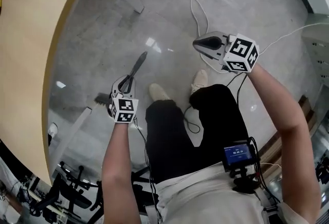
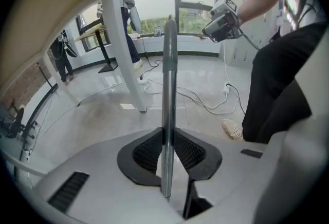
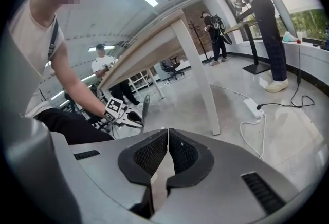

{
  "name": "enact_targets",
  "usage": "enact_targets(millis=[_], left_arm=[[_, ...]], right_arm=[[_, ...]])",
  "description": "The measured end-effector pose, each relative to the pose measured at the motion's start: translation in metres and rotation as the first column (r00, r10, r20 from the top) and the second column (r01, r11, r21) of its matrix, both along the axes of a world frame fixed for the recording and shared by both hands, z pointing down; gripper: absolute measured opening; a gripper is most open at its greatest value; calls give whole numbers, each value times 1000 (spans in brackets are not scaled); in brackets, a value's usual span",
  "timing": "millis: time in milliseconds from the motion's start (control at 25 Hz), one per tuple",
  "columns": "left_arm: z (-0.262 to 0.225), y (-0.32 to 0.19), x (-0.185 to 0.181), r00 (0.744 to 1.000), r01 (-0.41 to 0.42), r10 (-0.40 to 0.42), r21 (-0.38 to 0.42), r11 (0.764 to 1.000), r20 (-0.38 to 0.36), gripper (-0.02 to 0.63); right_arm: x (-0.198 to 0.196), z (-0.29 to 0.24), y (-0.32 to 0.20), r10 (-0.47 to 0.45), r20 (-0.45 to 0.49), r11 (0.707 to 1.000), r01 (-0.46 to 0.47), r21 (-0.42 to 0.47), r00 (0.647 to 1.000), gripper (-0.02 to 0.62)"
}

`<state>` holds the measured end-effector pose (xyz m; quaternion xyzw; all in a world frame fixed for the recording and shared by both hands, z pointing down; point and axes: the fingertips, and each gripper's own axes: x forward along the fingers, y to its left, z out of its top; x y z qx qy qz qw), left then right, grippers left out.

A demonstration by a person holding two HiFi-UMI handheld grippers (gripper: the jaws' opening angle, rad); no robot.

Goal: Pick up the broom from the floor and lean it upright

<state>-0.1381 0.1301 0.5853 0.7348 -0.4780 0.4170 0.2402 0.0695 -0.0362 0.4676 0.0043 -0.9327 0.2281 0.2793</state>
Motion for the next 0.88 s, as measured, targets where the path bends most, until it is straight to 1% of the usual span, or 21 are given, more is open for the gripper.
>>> enact_targets(millis=[120,200,280,360,440,520,600,760,880], left_arm=[[-39,16,-22,998,68,-69,39,997,3,75],[-64,21,-38,991,132,-132,73,989,-5,75],[-86,23,-51,977,211,-210,109,971,-24,75],[-107,24,-65,954,298,-294,138,944,-48,75],[-126,29,-79,920,392,-386,164,905,-68,75],[-139,36,-90,873,487,-480,183,854,-86,75],[-145,43,-92,824,567,-558,186,803,-103,75],[-152,40,-81,734,678,-667,184,712,-124,75],[-155,30,-75,676,735,-725,178,654,-130,75]], right_arm=[[-18,-43,15,-37,14,999,37,1,999,18],[-30,-69,21,-58,26,998,58,2,998,18],[-39,-92,23,-80,30,997,80,6,996,18],[-49,-111,28,-98,32,995,98,8,995,18],[-59,-128,35,-111,38,994,111,5,993,18],[-67,-143,43,-122,47,993,122,0,991,18],[-72,-156,50,-131,56,991,131,-8,990,18],[-74,-176,51,-182,65,983,184,-23,981,18],[-75,-181,47,-223,66,974,226,-33,973,18]])
